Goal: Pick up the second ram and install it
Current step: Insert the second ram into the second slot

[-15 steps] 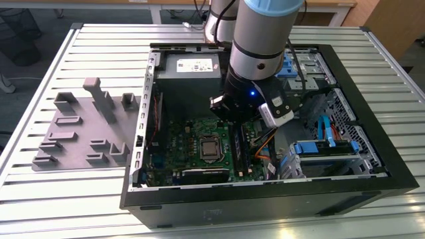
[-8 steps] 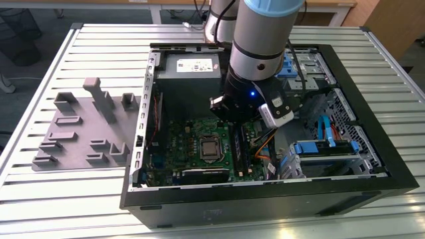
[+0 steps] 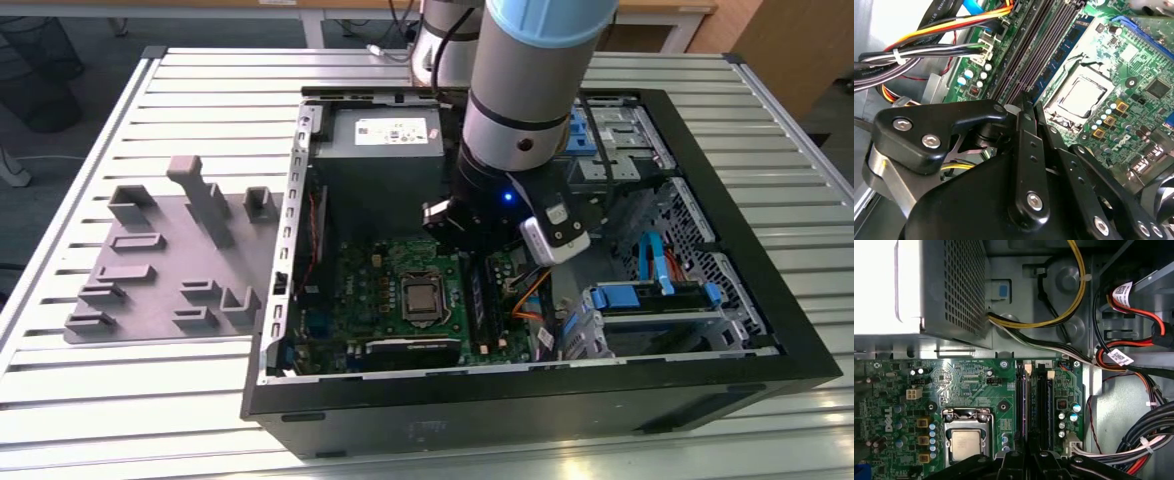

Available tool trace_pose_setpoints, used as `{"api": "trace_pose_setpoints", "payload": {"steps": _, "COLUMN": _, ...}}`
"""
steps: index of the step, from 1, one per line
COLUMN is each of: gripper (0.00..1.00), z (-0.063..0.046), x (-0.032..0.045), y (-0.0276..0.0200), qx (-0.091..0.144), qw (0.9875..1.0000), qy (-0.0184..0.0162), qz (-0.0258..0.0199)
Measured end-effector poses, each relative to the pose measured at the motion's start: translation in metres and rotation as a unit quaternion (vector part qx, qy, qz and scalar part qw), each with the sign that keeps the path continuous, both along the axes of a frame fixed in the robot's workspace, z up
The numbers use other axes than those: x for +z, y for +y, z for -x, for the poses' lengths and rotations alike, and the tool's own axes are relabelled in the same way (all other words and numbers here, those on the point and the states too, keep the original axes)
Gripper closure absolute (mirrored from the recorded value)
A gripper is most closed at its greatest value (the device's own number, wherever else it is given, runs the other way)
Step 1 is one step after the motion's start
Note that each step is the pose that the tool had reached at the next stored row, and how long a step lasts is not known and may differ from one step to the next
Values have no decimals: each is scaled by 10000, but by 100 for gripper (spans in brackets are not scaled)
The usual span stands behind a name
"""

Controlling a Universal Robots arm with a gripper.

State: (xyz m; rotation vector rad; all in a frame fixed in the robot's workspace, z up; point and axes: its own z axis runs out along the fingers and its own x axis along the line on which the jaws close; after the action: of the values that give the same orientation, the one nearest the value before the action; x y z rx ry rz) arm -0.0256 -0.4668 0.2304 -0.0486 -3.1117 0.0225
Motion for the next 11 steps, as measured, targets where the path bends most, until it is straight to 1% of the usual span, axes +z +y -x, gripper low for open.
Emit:
{"api": "trace_pose_setpoints", "payload": {"steps": 4, "gripper": 86, "z": -1, "x": -2, "y": 0, "qx": 1, "qw": 10000, "qy": 0, "qz": -2}}
{"api": "trace_pose_setpoints", "payload": {"steps": 8, "gripper": 86, "z": -7, "x": -28, "y": -33, "qx": -3, "qw": 10000, "qy": 0, "qz": -7}}
{"api": "trace_pose_setpoints", "payload": {"steps": 11, "gripper": 86, "z": -7, "x": -66, "y": -50, "qx": -9, "qw": 10000, "qy": 0, "qz": -9}}
